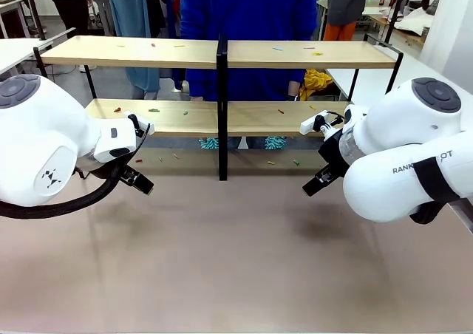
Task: Clean the shelves.
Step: Pick up the Duster when the human hands it over.
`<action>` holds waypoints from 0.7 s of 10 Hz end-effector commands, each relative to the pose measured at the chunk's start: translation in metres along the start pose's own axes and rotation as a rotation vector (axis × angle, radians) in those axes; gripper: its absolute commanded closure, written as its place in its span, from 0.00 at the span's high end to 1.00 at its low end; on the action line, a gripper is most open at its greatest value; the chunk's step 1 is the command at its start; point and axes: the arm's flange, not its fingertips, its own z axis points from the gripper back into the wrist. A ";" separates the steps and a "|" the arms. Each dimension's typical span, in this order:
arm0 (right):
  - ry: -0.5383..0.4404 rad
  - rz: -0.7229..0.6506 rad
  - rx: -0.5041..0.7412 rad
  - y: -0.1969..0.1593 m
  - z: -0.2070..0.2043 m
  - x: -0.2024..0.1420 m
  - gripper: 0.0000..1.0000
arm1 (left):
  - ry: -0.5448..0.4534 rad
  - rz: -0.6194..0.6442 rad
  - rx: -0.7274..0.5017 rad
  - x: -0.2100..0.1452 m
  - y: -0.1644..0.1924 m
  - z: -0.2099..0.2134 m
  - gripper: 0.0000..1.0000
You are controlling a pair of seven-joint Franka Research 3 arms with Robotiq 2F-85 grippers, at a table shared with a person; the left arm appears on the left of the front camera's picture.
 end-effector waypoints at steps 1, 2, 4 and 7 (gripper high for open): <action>0.000 0.000 0.000 0.000 0.000 0.000 1.00 | 0.000 -0.001 0.000 0.000 0.000 0.000 1.00; 0.000 0.000 0.000 0.000 0.000 0.000 1.00 | 0.000 0.000 0.000 0.000 0.000 0.000 1.00; -0.015 0.015 0.043 0.003 0.041 -0.005 1.00 | -0.079 -0.037 -0.022 -0.019 -0.003 0.059 1.00; -0.117 -0.039 0.081 -0.003 0.164 -0.018 1.00 | -0.363 -0.124 -0.128 -0.073 -0.018 0.183 1.00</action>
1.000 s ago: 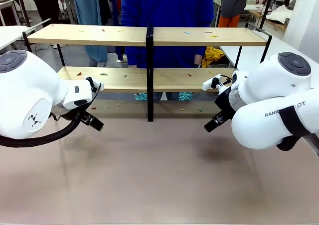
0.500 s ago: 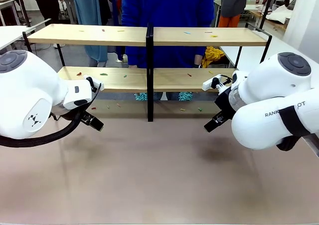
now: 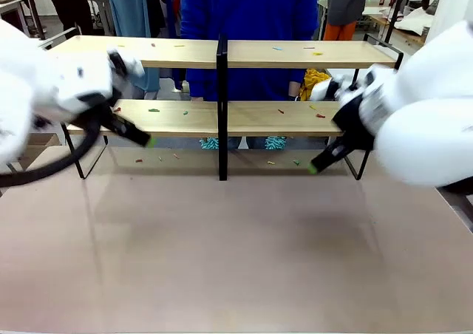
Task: Clean the shelves.
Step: Pick up the Duster when the human hands it over.
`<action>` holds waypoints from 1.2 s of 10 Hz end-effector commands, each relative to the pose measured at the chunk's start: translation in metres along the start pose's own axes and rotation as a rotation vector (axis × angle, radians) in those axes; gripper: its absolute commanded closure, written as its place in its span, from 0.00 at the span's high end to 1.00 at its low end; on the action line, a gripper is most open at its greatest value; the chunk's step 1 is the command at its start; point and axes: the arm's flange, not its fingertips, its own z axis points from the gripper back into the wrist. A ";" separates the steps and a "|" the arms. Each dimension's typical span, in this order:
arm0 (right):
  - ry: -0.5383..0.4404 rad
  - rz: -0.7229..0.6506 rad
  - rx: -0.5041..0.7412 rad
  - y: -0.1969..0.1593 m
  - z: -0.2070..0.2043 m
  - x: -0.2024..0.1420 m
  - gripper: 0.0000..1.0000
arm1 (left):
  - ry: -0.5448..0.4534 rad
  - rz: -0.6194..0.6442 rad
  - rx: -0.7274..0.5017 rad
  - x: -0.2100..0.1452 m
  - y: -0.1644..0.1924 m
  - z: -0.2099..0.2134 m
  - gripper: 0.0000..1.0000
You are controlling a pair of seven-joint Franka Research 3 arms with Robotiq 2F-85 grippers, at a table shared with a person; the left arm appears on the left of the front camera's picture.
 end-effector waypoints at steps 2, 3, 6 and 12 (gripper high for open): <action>-0.151 -0.001 -0.101 0.021 0.135 -0.029 1.00 | -0.190 -0.092 -0.012 -0.113 -0.034 0.131 1.00; -0.217 0.069 -0.171 0.035 0.175 -0.026 1.00 | -0.242 -0.144 0.064 -0.124 -0.044 0.168 1.00; -0.247 0.077 -0.160 0.032 0.195 -0.012 1.00 | -0.162 -0.117 0.298 -0.140 -0.049 0.192 1.00; -0.268 -0.134 -0.304 0.072 0.219 0.026 1.00 | -0.080 -0.045 0.307 0.044 -0.035 0.241 1.00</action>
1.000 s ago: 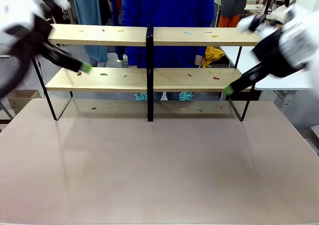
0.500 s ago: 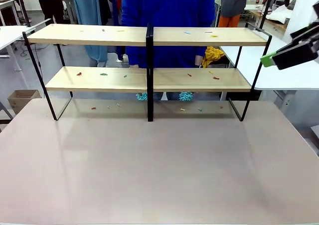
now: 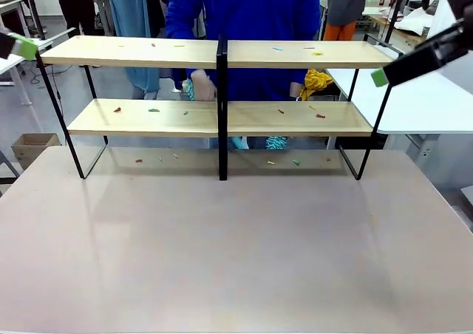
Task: Clean the shelves.
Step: Pick up the Duster when the human hands it over.
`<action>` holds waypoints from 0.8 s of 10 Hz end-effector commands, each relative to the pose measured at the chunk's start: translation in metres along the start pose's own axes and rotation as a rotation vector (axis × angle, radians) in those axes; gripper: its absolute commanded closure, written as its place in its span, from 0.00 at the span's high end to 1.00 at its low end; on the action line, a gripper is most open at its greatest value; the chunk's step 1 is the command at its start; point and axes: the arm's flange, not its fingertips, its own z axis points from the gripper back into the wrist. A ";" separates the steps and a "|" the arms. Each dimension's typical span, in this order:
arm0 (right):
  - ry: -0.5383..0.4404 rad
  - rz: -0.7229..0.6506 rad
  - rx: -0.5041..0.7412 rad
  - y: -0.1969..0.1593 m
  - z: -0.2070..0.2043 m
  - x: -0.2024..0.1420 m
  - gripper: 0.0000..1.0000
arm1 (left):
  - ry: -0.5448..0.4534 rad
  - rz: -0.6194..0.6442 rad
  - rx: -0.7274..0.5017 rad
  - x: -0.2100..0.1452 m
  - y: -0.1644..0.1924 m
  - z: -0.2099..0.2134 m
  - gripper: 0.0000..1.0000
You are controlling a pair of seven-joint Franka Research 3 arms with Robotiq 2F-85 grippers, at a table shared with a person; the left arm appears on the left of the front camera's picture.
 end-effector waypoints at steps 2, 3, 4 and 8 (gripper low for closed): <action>0.006 -0.166 -0.136 0.021 -0.008 0.025 1.00 | -0.003 0.177 0.043 0.052 -0.028 0.001 1.00; 0.025 -0.237 -0.139 0.024 -0.010 0.030 1.00 | -0.027 0.265 0.044 0.061 -0.034 -0.004 1.00; 0.020 -0.286 -0.120 0.028 -0.011 0.034 1.00 | -0.031 0.282 0.048 0.065 -0.037 -0.008 1.00; -0.027 -0.296 -0.048 0.039 -0.011 0.041 1.00 | -0.053 0.325 0.070 0.071 -0.042 -0.011 1.00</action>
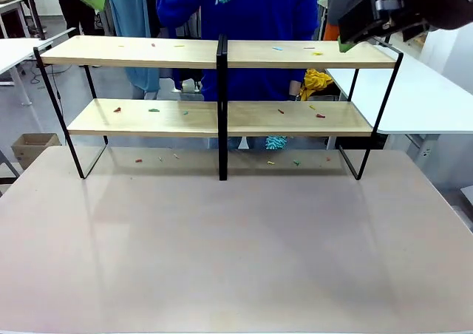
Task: Clean the shelves.
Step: Pick up the Duster when the human hands it over.
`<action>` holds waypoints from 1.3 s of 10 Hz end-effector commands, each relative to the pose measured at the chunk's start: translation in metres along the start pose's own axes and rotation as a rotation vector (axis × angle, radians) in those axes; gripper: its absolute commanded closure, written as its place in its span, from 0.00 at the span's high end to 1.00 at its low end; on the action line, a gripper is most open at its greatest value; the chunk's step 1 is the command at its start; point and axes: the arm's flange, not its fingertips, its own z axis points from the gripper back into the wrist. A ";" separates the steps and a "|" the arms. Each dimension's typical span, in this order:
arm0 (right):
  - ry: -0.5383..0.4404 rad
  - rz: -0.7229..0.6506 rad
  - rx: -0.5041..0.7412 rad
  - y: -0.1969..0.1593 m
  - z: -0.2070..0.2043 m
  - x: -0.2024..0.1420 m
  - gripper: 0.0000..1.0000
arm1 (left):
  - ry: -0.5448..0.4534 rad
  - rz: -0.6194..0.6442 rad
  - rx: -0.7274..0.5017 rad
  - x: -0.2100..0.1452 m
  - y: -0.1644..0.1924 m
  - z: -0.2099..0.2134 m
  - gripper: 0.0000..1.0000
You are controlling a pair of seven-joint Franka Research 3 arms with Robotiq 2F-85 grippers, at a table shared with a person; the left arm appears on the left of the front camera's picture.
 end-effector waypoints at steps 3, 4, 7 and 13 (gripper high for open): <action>-0.055 -0.052 0.068 0.005 0.001 0.003 1.00 | -0.017 0.033 0.020 0.000 -0.002 -0.002 1.00; -0.057 -0.048 0.069 0.005 0.001 0.003 1.00 | -0.017 0.031 0.020 0.000 -0.002 -0.003 1.00; -0.055 -0.056 0.072 0.003 0.002 0.001 1.00 | -0.001 0.011 0.016 -0.001 -0.003 -0.004 1.00; -0.053 -0.059 0.061 0.000 0.000 0.002 1.00 | 0.105 -0.097 -0.017 -0.024 -0.007 -0.007 1.00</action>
